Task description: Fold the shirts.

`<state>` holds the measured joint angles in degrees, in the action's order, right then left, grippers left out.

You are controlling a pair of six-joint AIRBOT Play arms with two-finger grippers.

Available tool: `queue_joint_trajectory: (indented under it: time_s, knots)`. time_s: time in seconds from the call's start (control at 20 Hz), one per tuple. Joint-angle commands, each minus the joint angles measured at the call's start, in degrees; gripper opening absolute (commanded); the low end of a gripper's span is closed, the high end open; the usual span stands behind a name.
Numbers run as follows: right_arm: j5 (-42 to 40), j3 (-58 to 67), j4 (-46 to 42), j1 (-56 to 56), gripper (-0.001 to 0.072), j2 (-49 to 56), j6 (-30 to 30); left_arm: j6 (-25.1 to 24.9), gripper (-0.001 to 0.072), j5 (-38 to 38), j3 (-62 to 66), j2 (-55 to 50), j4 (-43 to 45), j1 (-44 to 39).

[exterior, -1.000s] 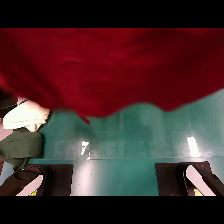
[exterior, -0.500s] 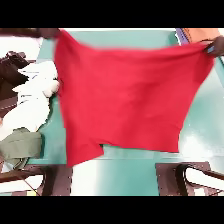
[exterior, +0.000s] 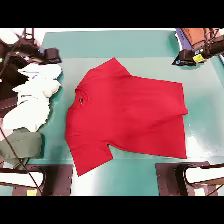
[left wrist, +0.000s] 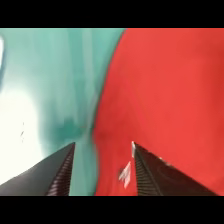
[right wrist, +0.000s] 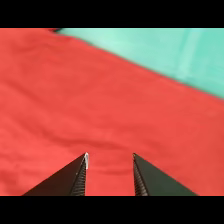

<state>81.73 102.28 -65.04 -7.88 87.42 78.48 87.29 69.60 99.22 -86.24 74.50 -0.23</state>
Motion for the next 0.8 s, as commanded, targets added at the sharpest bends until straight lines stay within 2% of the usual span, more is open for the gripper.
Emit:
queue_joint_trajectory:
  time_s: [0.0, 0.25, 0.35, 0.55, 0.65, 0.75]
  knots:
    - [1.81, -7.04, 3.48, -0.59, 0.0335, -5.55, -0.57, -2.03, 0.0438, 6.23, -10.49, 5.9, -0.33, 3.82]
    - [0.0, -23.71, 4.02, -0.42, 0.0335, -18.62, -1.66, -1.6, 0.0438, 2.78, -45.18, 23.58, -0.68, 4.02]
    - [-2.47, -27.78, 4.04, -0.42, 0.0336, -22.27, -1.66, -1.62, 0.0438, 2.75, -55.28, 28.46, -2.27, 4.02]
    - [-5.09, -32.09, 4.02, -0.44, 0.0336, -26.12, -1.64, -1.88, 0.0438, -0.44, -65.7, 31.52, -8.66, 3.89]
    - [-5.16, -32.41, 4.0, -0.44, 0.0335, -26.84, -1.64, -4.02, 0.0438, -2.56, -68.81, 31.5, -14.21, 3.61]
    - [-4.98, -32.39, 4.0, -0.44, 0.0336, -26.93, -1.62, -4.81, 0.0437, -5.14, -70.95, 31.5, -14.97, 1.25]
